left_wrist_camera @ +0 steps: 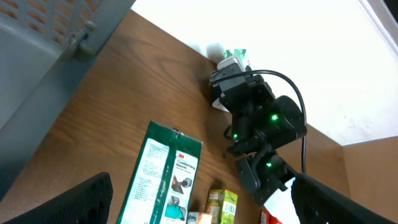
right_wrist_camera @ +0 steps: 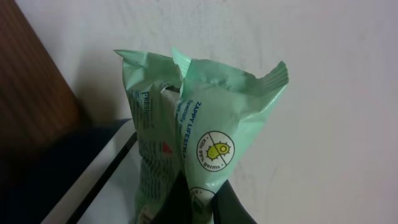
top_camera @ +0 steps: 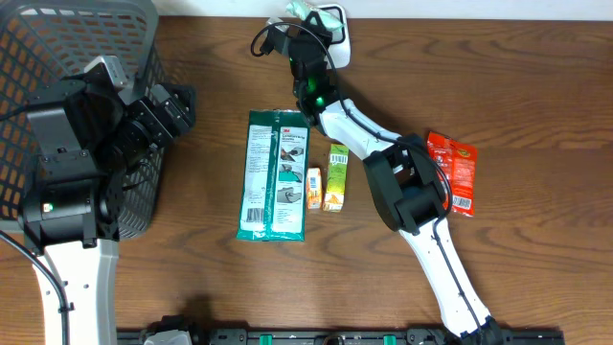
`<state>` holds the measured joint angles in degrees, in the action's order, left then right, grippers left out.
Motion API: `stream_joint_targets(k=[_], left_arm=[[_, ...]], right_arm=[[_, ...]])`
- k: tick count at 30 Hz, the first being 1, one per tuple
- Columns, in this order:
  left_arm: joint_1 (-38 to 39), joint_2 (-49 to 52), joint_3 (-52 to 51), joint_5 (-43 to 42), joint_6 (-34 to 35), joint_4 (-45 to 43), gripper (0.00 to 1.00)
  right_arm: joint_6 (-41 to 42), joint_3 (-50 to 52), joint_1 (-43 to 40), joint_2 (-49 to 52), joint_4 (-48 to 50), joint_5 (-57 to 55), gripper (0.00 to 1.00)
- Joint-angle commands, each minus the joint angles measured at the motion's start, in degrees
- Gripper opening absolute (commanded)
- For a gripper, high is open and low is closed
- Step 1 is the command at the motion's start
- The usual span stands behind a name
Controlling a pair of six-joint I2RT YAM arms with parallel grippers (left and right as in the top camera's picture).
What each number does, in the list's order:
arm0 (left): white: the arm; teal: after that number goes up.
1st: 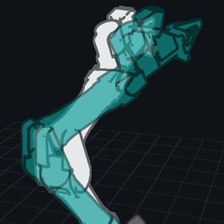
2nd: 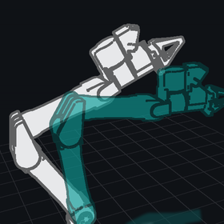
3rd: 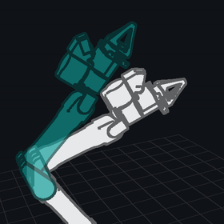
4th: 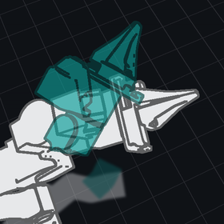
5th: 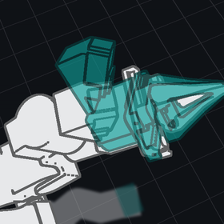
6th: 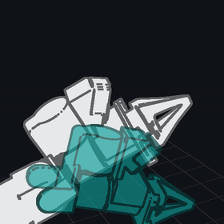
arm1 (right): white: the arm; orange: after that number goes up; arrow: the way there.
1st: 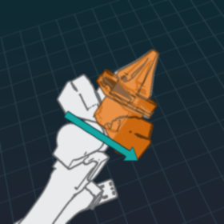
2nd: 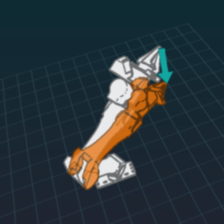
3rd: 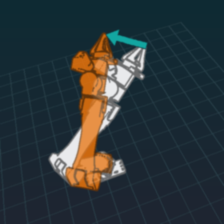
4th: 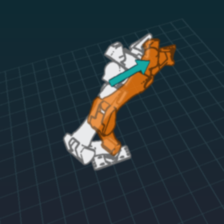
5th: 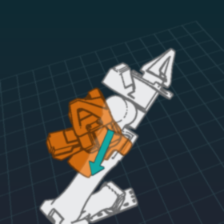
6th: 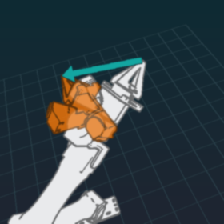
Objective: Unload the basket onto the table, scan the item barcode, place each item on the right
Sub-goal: 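Hold the wipes pack in front of the white scanner with right gripper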
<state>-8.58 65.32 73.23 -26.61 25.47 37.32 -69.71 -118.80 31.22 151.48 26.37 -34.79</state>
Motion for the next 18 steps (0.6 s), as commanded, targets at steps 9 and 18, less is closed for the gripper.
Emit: stream_joint_targets(k=[9, 18], left_arm=[[-0.2, 0.0, 0.7, 0.5, -0.3, -0.1, 0.93], [-0.2, 0.0, 0.7, 0.5, -0.3, -0.1, 0.92]], right_arm=[[-4.1, -0.7, 0.8, 0.0, -4.7, -1.0, 0.01], [-15.4, -0.7, 1.5, 0.0, -2.3, -1.2, 0.01]])
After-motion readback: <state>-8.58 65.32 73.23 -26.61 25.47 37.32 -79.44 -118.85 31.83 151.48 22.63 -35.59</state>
